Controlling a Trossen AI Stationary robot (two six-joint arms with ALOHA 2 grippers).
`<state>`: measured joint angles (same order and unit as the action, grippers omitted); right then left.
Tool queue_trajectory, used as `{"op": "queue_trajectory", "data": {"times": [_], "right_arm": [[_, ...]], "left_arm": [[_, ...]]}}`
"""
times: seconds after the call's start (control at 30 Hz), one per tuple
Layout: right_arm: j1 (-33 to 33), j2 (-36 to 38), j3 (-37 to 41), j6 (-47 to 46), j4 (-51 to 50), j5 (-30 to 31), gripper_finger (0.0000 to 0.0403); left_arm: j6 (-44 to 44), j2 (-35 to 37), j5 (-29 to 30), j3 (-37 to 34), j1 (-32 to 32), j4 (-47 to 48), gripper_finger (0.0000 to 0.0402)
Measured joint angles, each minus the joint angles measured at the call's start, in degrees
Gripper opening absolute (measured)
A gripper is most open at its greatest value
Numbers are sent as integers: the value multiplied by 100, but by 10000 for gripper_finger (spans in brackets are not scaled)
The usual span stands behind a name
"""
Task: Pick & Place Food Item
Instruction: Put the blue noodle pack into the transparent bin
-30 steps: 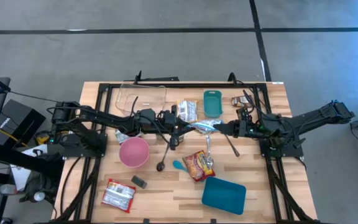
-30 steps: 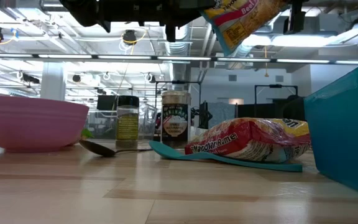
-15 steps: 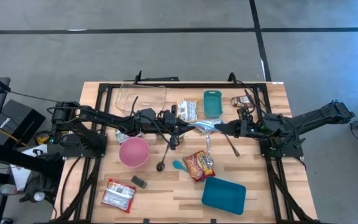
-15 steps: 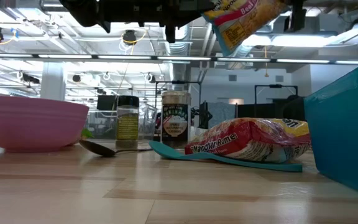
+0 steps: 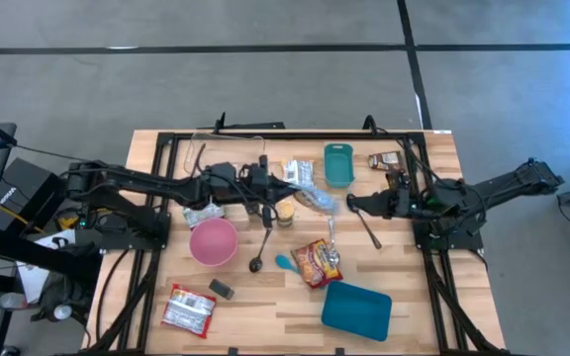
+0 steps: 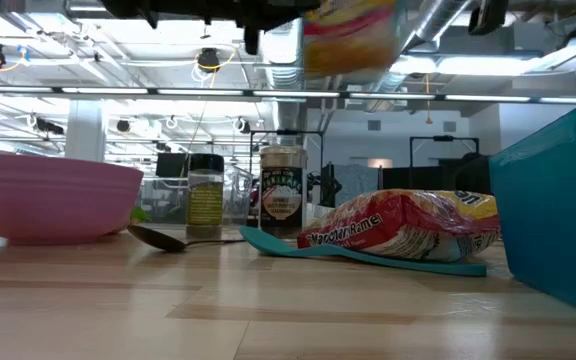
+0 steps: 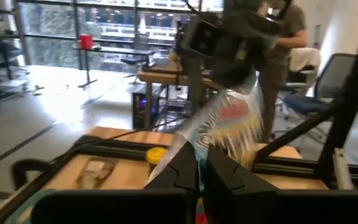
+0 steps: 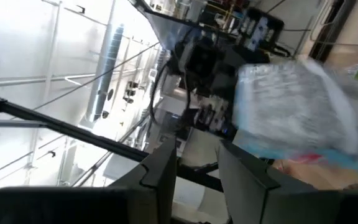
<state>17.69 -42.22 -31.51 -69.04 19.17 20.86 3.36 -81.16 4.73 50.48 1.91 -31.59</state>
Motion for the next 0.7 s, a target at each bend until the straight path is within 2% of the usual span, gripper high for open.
{"op": "queue_trajectory", "data": {"times": [0.17, 0.37, 0.7], "right_arm": [[115, 3, 1, 51, -73, -2, 113], [149, -10, 1, 175, -72, -2, 113], [148, -11, 3, 389, -73, -1, 113]], "left_arm": [[37, 480, 8, 0, 155, 397, 0], [319, 1078, 326, 0, 327, 1002, 0], [358, 2100, 1389, 0, 578, 2230, 0]]}}
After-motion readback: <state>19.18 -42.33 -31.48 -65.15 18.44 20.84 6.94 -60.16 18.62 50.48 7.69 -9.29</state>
